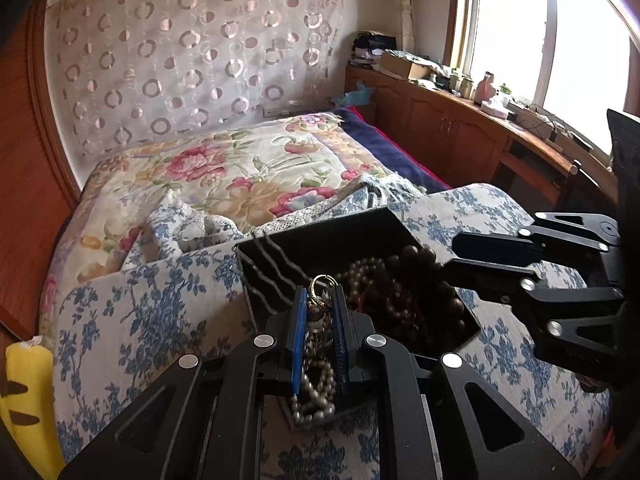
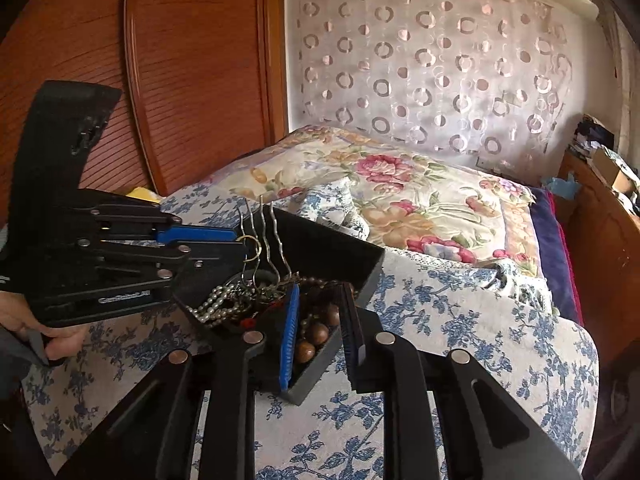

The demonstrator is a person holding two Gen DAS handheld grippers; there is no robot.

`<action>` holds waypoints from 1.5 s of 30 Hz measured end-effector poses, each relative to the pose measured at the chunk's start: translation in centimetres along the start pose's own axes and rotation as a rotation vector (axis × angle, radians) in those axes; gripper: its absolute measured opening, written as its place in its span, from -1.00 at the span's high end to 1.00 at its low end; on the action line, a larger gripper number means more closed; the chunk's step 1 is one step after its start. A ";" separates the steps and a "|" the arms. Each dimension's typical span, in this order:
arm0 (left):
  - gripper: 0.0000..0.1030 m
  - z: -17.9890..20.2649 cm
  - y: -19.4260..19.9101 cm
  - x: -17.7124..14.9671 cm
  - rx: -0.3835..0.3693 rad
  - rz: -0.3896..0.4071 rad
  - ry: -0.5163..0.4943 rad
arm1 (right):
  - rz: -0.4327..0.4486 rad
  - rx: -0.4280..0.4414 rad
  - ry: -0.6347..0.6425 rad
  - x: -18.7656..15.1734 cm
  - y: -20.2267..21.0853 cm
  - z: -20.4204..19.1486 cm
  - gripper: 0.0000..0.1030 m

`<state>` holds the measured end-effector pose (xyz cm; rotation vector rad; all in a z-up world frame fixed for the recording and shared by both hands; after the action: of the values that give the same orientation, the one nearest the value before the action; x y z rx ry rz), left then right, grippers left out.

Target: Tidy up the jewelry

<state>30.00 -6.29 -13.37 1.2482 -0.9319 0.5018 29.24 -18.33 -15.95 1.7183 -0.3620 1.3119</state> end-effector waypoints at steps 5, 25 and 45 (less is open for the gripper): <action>0.78 0.3 -0.9 0.5 -0.004 -0.003 -0.005 | 0.000 -0.018 -0.015 -0.4 0.3 0.7 0.57; -0.49 -0.3 4.0 -0.6 0.077 0.058 0.021 | 0.025 -0.090 -0.093 -2.2 2.9 0.9 0.29; -0.85 -1.1 13.3 -1.5 0.205 0.183 0.077 | 0.197 -0.267 -0.154 0.1 10.9 0.4 -0.95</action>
<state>19.34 -1.27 -7.02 1.3237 -0.9516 0.8010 21.94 -24.49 -10.66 1.5895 -0.7767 1.2091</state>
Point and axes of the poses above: each gripper's, at about its wrist camera, not at the fingertips, and y roughly against the way its jaws point, z to its right, x to its top, the point moved 10 cm from there along -y, roughly the way its jaws point, and after that the axes turned 9 degrees about z, right-handed, at the moved point
